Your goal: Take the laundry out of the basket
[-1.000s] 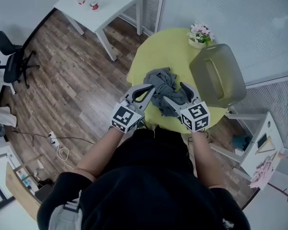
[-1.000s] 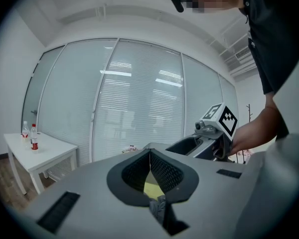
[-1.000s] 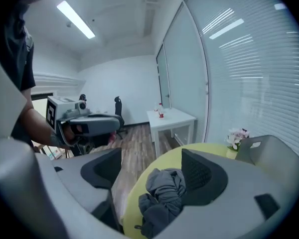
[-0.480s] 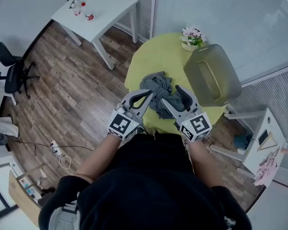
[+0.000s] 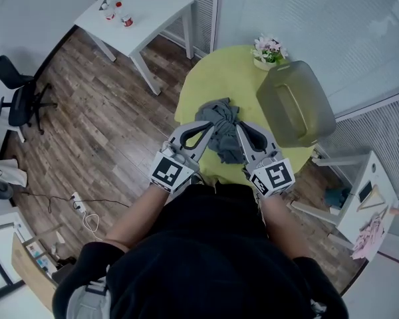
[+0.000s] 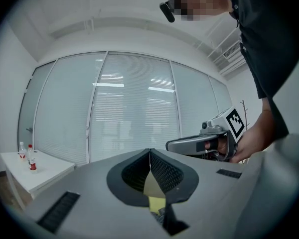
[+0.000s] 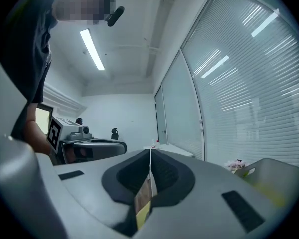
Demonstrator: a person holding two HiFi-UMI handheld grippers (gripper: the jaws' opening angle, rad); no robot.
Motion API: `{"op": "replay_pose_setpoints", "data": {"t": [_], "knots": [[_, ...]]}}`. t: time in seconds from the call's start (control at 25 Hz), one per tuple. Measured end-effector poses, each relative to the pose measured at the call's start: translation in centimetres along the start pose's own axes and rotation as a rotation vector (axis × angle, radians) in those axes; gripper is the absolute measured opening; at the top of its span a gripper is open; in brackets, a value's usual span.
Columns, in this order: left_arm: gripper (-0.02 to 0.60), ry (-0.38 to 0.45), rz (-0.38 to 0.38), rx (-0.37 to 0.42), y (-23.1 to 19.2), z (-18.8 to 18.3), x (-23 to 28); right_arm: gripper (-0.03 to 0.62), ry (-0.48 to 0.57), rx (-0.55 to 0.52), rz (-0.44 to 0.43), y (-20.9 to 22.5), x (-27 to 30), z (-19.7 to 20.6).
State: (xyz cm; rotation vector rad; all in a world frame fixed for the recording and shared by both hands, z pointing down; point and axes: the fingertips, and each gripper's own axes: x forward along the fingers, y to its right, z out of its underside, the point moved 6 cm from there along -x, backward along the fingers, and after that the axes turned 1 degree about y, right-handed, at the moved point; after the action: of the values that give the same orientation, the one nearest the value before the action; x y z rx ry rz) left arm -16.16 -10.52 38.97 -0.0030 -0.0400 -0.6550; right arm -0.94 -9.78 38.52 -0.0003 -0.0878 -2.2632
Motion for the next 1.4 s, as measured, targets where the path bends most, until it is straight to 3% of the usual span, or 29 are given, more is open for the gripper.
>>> {"op": "replay_pose_setpoints", "data": {"t": [1.4], "knots": [[0.011,-0.015,0.023,-0.001,0.3,0.5,0.4,0.023,-0.009,-0.013,-0.076,-1.1,0.7,0.1]]}}
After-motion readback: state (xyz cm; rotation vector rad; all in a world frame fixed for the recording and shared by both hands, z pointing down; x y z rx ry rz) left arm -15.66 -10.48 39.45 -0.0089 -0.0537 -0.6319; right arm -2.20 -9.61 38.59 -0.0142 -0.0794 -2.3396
